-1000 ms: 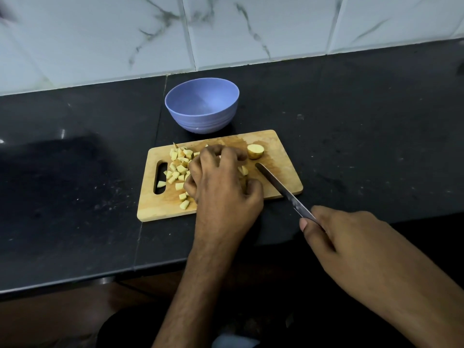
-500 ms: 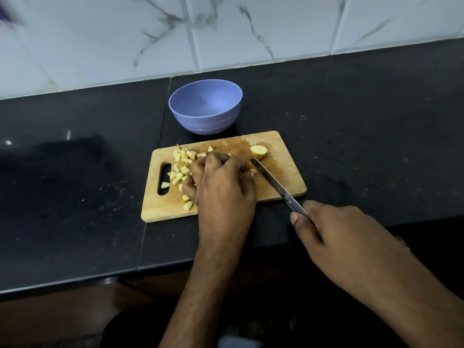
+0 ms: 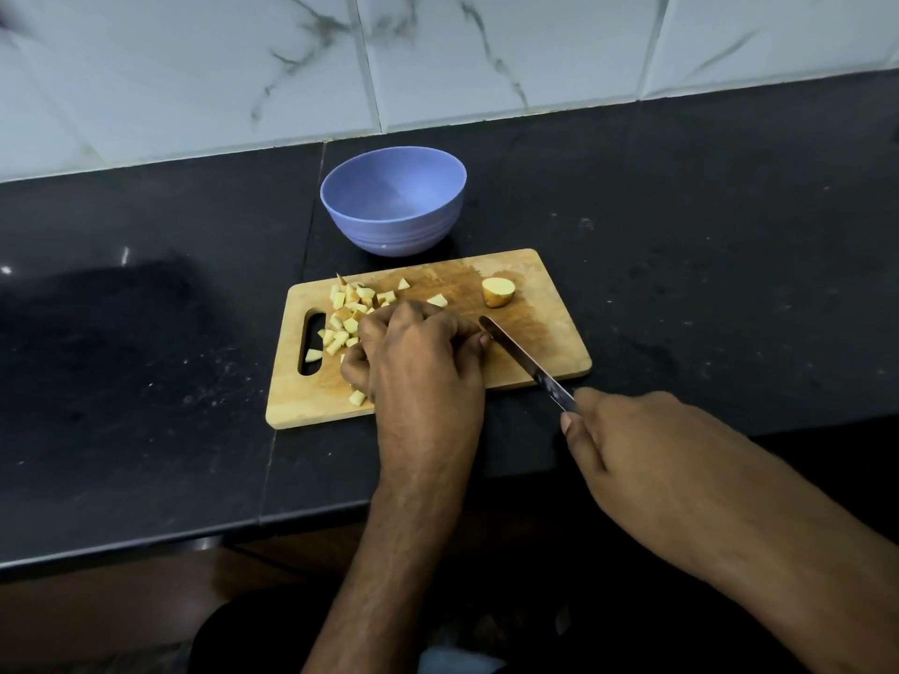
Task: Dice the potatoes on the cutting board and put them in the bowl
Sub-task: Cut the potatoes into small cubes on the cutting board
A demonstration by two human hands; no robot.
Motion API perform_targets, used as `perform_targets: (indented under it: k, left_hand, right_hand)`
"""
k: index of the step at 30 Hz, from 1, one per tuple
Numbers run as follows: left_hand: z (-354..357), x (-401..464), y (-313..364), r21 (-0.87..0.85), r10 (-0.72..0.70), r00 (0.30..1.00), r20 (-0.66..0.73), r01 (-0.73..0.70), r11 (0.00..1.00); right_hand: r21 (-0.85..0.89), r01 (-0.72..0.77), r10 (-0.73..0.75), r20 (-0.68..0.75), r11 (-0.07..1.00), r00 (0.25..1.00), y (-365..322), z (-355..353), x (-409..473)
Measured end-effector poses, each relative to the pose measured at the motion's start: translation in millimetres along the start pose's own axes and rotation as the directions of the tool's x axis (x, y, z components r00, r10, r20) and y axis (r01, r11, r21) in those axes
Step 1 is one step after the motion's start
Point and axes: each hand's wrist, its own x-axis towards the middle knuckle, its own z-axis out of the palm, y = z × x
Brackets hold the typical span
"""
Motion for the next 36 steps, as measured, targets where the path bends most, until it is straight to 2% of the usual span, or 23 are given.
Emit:
perform_targets:
  k: [4, 6, 12, 16, 22, 24, 28, 33, 36]
  left_hand:
    - [1, -1, 1, 0.031, -0.001, 1.000, -0.003, 0.002, 1.000]
    - [2, -1, 2, 0.046, 0.002, 1.000, -0.007, -0.001, 0.999]
    - [3, -2, 3, 0.076, 0.001, 1.000, -0.015, 0.000, 0.997]
    - [1, -2, 0, 0.024, -0.040, 0.995, -0.091, 0.042, 0.999]
    - [1, -6, -1, -0.045, -0.032, 0.986, -0.162, 0.025, 0.999]
    - [1, -5, 1, -0.031, 0.022, 0.992, -0.121, -0.026, 0.999]
    - [3, -4, 6, 0.119, 0.131, 0.991, -0.008, -0.129, 0.984]
    - [5, 1, 6, 0.154, 0.050, 0.997, -0.059, -0.040, 0.987]
    - [6, 3, 5, 0.150, 0.002, 0.987, -0.161, 0.023, 0.988]
  right_hand:
    - [0.026, 0.015, -0.018, 0.121, 1.000, 0.993, 2, -11, 10]
    - [0.039, 0.030, -0.034, 0.133, 0.999, 0.990, 2, -14, 13]
    - [0.004, 0.054, -0.054, -0.003, 0.999, 0.999, 1, 2, 15]
    - [0.060, 0.046, -0.044, -0.028, 0.997, 0.999, 3, 0, 11]
    - [0.101, 0.011, 0.002, -0.124, 0.995, 0.992, 8, 1, 17]
    - [0.113, 0.002, 0.013, -0.136, 0.994, 0.991, 8, 0, 23]
    - [0.137, -0.012, 0.033, -0.150, 0.990, 0.988, 7, 1, 35]
    - [0.173, -0.014, 0.044, -0.166, 0.985, 0.985, 7, 2, 34]
    - [0.243, -0.029, 0.070, -0.163, 0.970, 0.984, 11, 2, 33]
